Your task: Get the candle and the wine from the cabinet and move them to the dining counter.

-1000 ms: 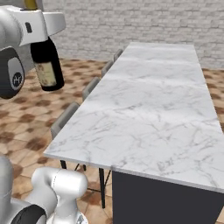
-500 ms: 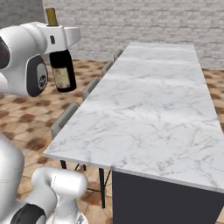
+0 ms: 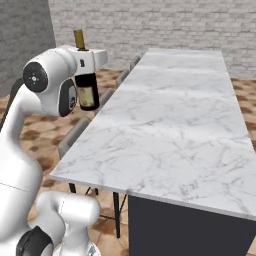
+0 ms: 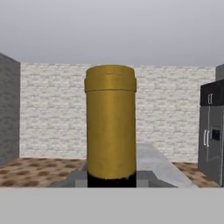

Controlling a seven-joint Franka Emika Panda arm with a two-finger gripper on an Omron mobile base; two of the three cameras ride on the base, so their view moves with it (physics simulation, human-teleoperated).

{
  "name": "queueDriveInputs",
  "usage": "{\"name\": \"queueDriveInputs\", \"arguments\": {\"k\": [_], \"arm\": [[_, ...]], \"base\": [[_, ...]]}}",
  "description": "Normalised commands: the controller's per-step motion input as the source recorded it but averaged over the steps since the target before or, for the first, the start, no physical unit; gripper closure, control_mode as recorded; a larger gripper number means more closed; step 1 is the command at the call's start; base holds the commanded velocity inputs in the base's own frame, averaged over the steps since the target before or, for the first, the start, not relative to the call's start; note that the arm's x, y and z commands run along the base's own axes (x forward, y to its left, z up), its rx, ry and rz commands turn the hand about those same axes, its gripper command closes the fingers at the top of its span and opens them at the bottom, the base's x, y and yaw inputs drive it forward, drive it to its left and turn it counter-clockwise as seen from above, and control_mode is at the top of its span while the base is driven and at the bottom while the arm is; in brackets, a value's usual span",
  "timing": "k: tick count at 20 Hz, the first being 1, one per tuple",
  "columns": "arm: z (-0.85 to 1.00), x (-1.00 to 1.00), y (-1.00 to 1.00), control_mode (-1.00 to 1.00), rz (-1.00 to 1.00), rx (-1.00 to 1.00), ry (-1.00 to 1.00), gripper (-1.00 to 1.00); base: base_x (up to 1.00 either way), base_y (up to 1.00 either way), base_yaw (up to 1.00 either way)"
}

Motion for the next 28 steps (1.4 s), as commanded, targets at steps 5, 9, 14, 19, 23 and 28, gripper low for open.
{"name": "queueDriveInputs", "arguments": {"k": [5, 9, 14, 19, 23, 28], "arm": [[-0.47, 0.56, -0.20, -1.00, 0.00, 0.04, 0.00, 1.00], [-0.45, 0.50, -0.14, -1.00, 0.00, 0.02, 0.00, 1.00], [-0.44, 0.46, -0.07, -1.00, 0.00, 0.00, 0.00, 1.00], [-0.47, 0.34, 0.00, -1.00, 0.00, 0.00, 0.00, 1.00], [-0.49, 0.24, 0.00, -1.00, 0.00, 0.00, 0.00, 1.00], [-0.41, 0.14, 0.00, -1.00, 0.00, 0.00, 0.00, 1.00]], "base": [[0.00, 0.00, 0.00], [0.00, 0.00, 0.00], [0.00, 0.00, 0.00], [0.00, 0.00, 0.00], [0.00, 0.00, 0.00], [0.00, 0.00, 0.00]]}}
